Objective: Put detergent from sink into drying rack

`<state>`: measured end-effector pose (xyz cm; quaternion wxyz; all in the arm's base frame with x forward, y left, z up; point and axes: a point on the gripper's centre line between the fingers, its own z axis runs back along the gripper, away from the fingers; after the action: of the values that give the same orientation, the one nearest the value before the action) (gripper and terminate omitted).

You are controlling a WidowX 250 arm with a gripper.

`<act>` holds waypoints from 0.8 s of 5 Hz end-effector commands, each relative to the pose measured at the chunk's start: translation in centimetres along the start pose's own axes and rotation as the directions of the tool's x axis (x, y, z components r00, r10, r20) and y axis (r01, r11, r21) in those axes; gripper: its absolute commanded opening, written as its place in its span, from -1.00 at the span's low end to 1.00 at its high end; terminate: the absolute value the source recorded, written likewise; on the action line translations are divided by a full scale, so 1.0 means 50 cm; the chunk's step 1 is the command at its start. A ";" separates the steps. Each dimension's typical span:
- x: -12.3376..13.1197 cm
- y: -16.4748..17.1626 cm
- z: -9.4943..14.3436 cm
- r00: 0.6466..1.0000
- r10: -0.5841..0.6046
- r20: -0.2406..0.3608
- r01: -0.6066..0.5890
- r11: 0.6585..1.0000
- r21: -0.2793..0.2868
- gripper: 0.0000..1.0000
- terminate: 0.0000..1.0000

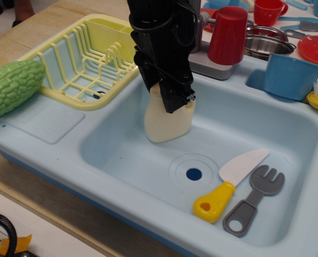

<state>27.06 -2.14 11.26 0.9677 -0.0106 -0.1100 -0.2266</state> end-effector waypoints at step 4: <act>0.004 0.089 0.188 0.995 0.095 -0.023 -0.090 0.983 0.160 -1.00 -1.00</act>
<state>27.46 3.14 19.03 0.9792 0.0604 -0.0964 -0.1677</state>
